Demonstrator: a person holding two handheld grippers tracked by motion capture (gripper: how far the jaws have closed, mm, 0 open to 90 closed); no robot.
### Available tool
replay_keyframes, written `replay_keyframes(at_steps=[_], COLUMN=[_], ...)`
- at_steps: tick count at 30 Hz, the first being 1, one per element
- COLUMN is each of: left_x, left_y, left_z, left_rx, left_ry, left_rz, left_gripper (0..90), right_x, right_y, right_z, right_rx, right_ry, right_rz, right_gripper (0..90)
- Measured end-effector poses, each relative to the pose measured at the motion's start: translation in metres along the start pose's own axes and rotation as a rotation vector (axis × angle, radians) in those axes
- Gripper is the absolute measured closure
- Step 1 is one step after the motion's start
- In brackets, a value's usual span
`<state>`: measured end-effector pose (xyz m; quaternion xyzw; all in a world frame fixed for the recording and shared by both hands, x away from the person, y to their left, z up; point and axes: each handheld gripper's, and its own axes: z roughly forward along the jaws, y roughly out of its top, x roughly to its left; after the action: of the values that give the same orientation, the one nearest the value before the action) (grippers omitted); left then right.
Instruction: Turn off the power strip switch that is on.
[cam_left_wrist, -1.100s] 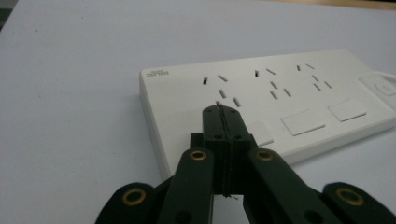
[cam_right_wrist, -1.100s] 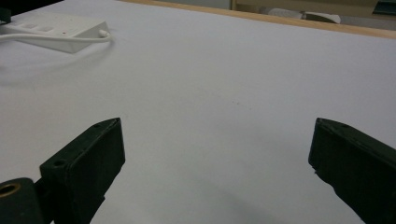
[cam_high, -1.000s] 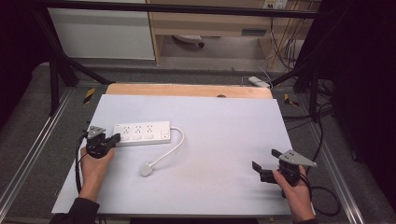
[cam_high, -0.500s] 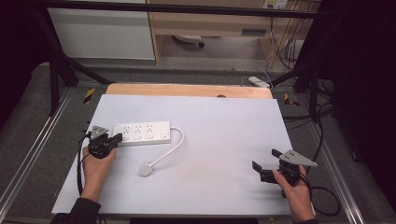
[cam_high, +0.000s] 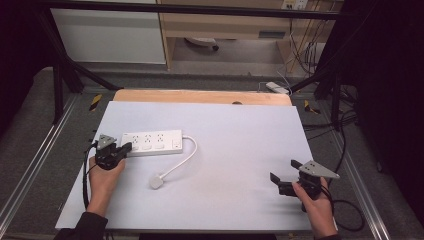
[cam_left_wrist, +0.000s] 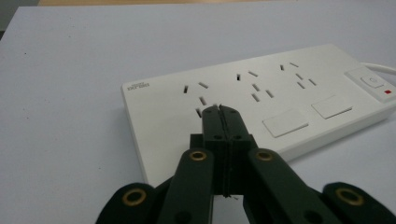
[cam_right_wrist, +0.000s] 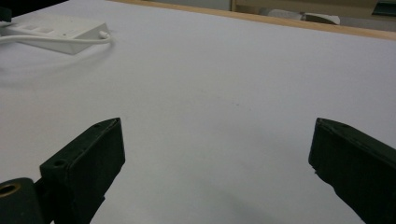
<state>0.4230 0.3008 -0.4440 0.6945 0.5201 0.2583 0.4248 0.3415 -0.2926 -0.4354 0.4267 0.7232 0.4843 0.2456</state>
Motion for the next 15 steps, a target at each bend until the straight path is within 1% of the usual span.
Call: replay_keyframes(at_steps=[5, 12, 15], left_x=[-0.0013, -0.0046, -0.0062], left_y=[0.0006, 0.0028, 0.0038], left_z=[-0.0004, -0.0022, -0.0029], left_rx=[-0.004, -0.042, -0.052], left_ry=[-0.005, -0.015, -0.020], left_rz=[0.005, 0.013, 0.014], left_gripper=[90.0, 89.9, 86.9], right_x=[0.0000, 0.0000, -0.0001], right_y=[0.0000, 0.0000, 0.0000], right_z=[0.0000, 0.0000, 0.0000], right_rx=[0.000, 0.000, 0.000], right_ry=[0.001, 0.000, 0.000], right_rz=[0.000, 0.000, 0.000], right_gripper=[4.2, 4.2, 4.1])
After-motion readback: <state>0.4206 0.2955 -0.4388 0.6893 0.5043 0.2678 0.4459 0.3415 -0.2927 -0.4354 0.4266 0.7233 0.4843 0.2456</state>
